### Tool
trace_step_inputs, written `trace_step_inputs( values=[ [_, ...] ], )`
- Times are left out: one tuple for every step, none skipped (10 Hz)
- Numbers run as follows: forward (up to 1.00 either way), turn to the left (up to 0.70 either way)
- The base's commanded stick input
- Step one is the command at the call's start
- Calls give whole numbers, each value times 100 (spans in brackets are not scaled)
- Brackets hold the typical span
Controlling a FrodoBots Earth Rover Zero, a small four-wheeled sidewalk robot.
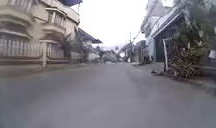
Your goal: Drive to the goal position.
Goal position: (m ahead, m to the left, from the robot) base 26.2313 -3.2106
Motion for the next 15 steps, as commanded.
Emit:
trace_step_inputs(
  values=[
    [100,0],
    [100,0],
    [100,0],
    [100,0],
    [100,0],
    [100,0],
    [100,0],
    [100,0],
    [100,0],
    [100,-16],
    [100,-40],
    [100,-40],
    [100,-40],
    [100,-40],
    [100,-40]
  ],
)
